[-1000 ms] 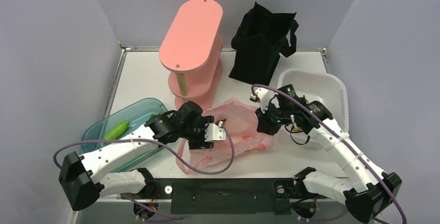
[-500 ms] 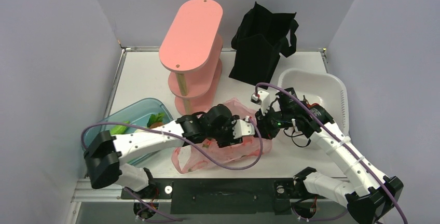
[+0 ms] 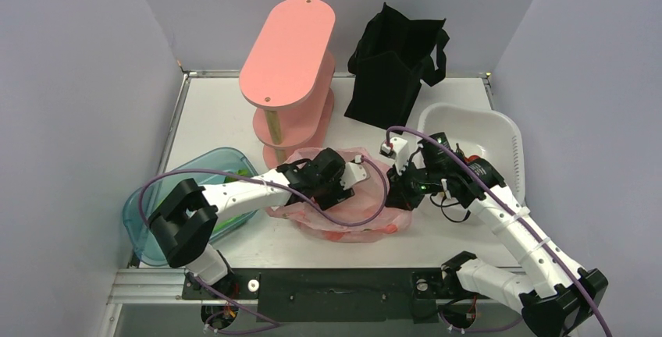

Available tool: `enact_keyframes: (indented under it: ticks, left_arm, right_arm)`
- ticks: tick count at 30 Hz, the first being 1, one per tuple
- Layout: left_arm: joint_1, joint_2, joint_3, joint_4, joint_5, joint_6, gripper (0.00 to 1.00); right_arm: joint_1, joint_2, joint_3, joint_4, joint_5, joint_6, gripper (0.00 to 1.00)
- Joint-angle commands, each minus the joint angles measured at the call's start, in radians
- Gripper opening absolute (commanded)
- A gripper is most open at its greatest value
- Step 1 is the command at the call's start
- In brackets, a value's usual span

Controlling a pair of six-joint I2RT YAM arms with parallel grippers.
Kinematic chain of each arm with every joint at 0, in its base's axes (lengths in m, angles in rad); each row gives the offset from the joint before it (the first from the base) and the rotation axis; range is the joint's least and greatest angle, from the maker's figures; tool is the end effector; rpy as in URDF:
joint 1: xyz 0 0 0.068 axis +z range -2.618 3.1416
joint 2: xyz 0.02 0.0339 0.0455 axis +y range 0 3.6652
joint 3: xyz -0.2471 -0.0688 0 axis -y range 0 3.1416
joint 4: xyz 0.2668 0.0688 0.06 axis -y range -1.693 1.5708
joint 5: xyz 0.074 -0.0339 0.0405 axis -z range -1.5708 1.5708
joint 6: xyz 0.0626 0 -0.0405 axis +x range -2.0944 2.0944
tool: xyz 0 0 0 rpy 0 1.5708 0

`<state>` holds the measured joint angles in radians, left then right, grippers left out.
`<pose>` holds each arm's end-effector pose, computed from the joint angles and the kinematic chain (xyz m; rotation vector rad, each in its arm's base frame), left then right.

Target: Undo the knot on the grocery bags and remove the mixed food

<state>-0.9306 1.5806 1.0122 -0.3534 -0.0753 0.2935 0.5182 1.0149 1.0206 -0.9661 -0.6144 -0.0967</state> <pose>0.2200 -0.2875 0.1589 1.4088 2.0620 -0.1737 0.1800 0.1442 0.2824 -1.0006 2.3208 0.9459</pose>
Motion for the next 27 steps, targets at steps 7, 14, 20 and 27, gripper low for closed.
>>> enact_keyframes:
  ticks: [7, 14, 20, 27]
  left_arm:
    - [0.028, 0.125, 0.007, 0.005, -0.019, -0.073, 0.59]
    - [-0.007, 0.105, 0.002, 0.002, 0.149, -0.092, 0.45]
    - [-0.028, -0.066, -0.042, 0.156, 0.266, -0.089, 0.15]
    - [-0.045, -0.211, 0.005, 0.262, 0.366, -0.111, 0.00]
  right_arm:
    - [-0.004, -0.021, 0.038, -0.015, 0.017, -0.033, 0.00]
    - [-0.010, -0.014, 0.042, 0.002, 0.049, -0.030, 0.00]
    - [-0.015, -0.012, 0.031, 0.038, 0.072, -0.007, 0.00]
    - [-0.026, -0.024, 0.009, 0.061, 0.089, 0.013, 0.00]
